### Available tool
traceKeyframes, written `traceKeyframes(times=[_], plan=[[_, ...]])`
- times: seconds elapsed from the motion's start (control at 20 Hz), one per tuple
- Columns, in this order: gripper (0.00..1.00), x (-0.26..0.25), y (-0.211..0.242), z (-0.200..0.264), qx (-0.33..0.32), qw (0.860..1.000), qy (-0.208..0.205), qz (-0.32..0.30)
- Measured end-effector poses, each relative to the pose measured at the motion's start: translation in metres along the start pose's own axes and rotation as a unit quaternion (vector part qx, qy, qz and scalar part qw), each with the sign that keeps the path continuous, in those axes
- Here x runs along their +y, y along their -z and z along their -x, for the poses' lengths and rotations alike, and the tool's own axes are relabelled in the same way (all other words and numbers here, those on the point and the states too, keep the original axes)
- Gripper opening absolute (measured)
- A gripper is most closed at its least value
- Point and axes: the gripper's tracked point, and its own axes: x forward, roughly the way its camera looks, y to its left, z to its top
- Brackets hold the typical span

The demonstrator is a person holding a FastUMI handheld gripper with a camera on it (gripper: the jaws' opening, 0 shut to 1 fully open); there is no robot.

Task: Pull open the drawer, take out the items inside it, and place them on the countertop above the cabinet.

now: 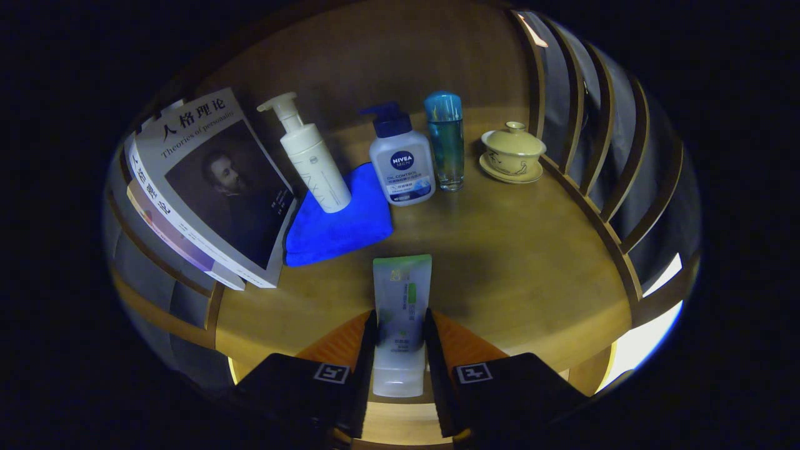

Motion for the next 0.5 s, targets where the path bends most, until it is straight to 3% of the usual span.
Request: traceKeyframes(times=[0.15,0.5], plan=[[1.0,0.007,-0.005,0.018,-0.036,0.999,-0.007,0.022],[0.98,0.042,0.008,0.107,-0.171,0.981,-0.042,0.084]])
